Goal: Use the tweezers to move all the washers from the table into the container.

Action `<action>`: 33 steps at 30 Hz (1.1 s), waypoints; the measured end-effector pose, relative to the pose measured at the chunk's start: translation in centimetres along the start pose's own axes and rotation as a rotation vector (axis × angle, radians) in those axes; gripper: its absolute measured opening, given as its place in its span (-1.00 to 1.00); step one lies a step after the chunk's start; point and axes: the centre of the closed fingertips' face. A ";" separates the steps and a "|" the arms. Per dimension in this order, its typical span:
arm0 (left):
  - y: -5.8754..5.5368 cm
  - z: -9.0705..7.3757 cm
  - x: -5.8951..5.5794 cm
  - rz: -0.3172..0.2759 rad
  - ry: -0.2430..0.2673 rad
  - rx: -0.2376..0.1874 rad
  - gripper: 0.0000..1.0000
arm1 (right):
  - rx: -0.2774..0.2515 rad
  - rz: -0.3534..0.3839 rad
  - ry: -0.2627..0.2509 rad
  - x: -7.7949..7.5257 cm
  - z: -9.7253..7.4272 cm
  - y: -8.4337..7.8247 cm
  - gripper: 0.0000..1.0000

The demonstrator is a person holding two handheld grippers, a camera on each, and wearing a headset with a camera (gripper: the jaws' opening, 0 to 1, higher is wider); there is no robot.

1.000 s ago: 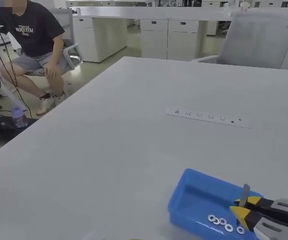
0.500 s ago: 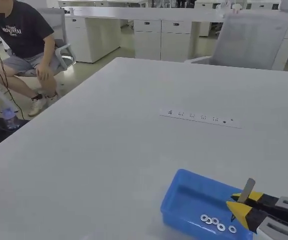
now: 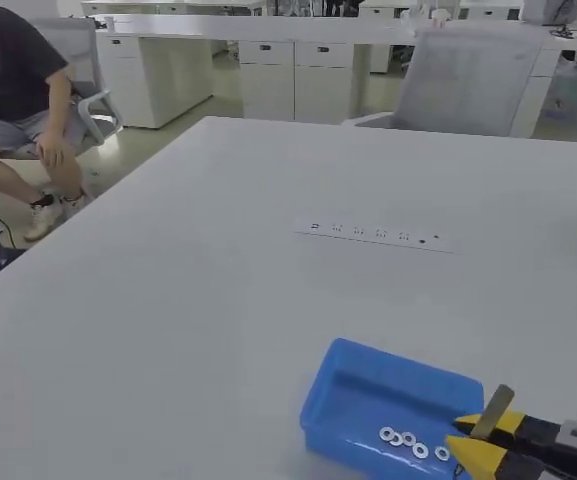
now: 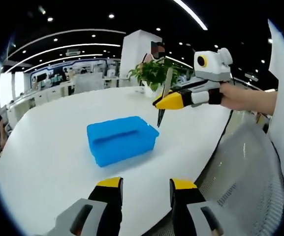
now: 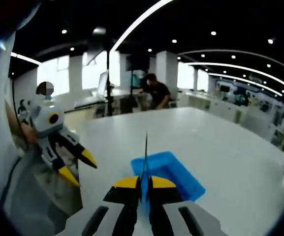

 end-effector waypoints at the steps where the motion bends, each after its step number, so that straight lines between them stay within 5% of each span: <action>1: -0.1 -0.1 -0.3 0.054 -0.026 0.024 -0.37 | -0.005 0.009 0.012 0.2 0.0 -0.1 -0.92; 4: 0.4 -0.3 -0.7 0.113 -0.071 0.034 -0.53 | -0.003 0.022 0.045 0.6 0.0 -0.3 -0.92; 12: 3.8 -1.5 -2.2 0.123 -0.206 0.005 -0.62 | 0.045 -0.008 0.166 2.7 0.1 -1.4 -0.92; 16: 5.7 -1.9 -2.8 0.142 -0.234 0.001 -0.68 | 0.131 -0.051 0.256 4.6 0.3 -2.9 -0.92; 24: 8.9 -2.8 -4.2 0.145 -0.322 -0.040 -0.66 | 0.207 -0.128 0.368 7.4 0.9 -4.0 -0.92; 33: 9.1 -2.7 -6.1 0.238 -0.400 -0.009 -0.63 | 0.272 -0.212 0.436 9.0 0.9 -4.6 -0.92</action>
Point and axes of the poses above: the centre of the closed fingertips' face, and the gripper's own axes: z roughly forward along the fingers, x roughly to its left, y roughly out of its top, and after that the axes turned 13 degrees about y, right-handed
